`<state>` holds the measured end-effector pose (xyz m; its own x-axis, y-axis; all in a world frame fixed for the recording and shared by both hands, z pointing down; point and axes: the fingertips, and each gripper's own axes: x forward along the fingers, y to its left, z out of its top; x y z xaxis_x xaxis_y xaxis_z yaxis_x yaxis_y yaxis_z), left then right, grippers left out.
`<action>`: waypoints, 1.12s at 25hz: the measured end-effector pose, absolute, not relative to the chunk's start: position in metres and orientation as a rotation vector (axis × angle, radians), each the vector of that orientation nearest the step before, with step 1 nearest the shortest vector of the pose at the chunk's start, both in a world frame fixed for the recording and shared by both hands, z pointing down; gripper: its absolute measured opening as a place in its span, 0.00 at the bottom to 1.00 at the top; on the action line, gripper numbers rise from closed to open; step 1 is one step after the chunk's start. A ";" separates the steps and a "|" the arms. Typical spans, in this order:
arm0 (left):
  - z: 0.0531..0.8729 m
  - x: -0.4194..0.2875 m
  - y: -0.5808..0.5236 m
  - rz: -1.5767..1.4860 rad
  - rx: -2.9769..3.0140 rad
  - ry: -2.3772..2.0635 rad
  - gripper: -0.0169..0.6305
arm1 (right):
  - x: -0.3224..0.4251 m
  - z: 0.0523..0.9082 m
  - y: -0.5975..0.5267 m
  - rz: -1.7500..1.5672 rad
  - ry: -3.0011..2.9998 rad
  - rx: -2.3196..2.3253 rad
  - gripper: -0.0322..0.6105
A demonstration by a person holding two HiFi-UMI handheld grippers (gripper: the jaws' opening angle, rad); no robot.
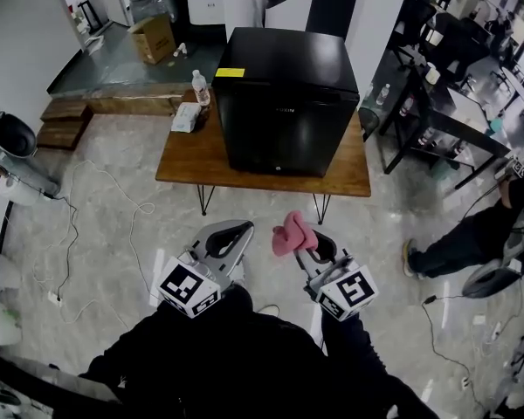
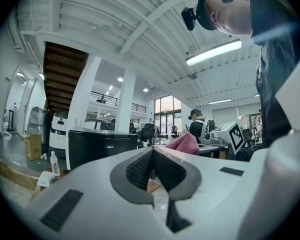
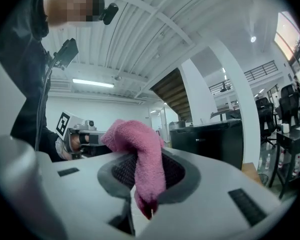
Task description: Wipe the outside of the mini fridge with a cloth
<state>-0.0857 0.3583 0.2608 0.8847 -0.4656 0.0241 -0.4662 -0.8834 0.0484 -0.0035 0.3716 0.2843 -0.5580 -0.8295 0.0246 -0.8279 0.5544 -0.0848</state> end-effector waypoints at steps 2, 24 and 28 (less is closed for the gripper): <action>0.260 -0.087 0.342 0.041 2.989 -0.771 0.04 | -0.001 0.285 0.355 -0.105 2.786 -1.491 0.18; 0.144 -0.081 -0.023 -0.112 3.072 -0.867 0.04 | -0.004 0.153 -0.014 0.329 2.997 -1.607 0.18; 0.142 -0.100 -0.080 -0.128 3.082 -0.883 0.04 | -0.009 0.138 -0.082 0.426 3.001 -1.648 0.18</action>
